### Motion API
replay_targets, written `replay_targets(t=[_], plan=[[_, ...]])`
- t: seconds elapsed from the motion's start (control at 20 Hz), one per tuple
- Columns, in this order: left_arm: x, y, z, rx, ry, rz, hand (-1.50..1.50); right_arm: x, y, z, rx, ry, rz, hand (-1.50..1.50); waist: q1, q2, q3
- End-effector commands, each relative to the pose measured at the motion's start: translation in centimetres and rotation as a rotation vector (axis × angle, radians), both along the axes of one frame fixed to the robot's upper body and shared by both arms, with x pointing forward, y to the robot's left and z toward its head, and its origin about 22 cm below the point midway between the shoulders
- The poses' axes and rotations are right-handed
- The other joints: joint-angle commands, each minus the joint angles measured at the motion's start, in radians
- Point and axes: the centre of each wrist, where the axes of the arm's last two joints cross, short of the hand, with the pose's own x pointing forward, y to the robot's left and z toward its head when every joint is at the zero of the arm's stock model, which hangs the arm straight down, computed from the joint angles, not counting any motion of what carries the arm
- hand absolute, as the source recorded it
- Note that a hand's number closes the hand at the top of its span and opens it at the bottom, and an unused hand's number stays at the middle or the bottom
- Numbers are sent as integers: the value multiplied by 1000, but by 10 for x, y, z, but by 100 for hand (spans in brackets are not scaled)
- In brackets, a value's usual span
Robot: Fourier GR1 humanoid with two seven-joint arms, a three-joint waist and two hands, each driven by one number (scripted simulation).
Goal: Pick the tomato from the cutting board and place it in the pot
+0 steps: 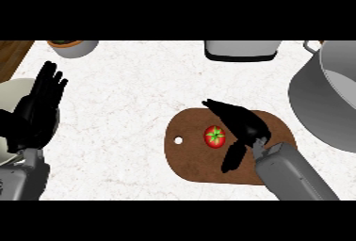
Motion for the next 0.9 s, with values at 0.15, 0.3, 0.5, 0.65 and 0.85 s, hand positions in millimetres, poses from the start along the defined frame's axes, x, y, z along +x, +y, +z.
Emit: replay_targets(t=[0.15, 0.3, 0.5, 0.65, 0.85], plan=[[-2, 18, -20, 5, -4, -6, 0, 13, 14, -2, 2, -7, -5, -150, 1, 1, 0], [11, 7, 10, -8, -13, -18, 0, 11, -13, -24, -25, 4, 0, -150, -1, 1, 0], [-8, 4, 0, 9, -6, -3, 0, 28, 16, -41, -58, 28, -33, -150, 5, 1, 0], [9, -3, -4, 4, -4, 5, 0, 6, 11, -54, -51, 15, -44, -150, -3, 1, 0], [-7, 9, 6, 11, 13, -14, 0, 20, 17, -42, -98, -21, 112, 150, 7, 1, 0]])
